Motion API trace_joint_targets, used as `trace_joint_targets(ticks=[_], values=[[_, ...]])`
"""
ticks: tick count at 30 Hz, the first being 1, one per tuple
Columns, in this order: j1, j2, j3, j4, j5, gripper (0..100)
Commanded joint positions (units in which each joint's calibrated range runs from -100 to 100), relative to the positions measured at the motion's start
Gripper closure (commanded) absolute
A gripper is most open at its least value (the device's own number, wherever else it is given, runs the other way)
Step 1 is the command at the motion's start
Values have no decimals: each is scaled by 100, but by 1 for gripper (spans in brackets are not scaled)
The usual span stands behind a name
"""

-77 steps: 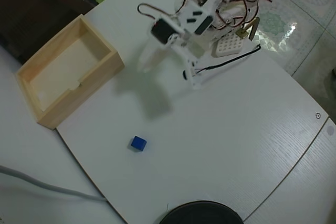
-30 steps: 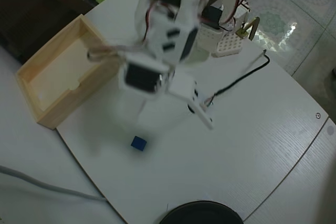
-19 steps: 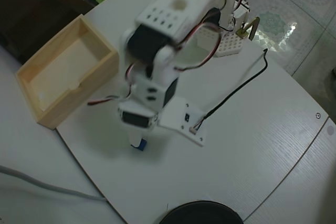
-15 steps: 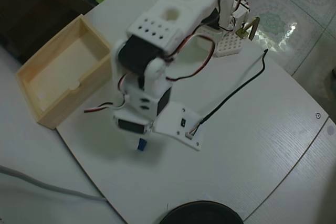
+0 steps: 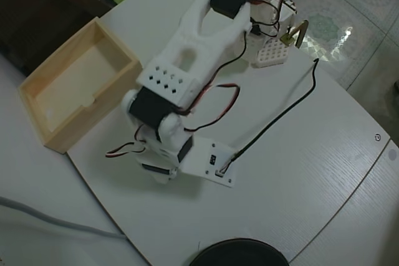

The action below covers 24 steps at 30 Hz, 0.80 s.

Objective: Pick up the small blue cube and put it into the box

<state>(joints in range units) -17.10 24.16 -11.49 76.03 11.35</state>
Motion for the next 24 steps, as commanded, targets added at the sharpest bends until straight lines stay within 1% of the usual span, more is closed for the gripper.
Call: trace_joint_targets(ticks=[1,15,24], values=[[47,18,-281,-50,13,84],[18,69,-181,-475,8,84],[62,483,-154,-688,8,84]])
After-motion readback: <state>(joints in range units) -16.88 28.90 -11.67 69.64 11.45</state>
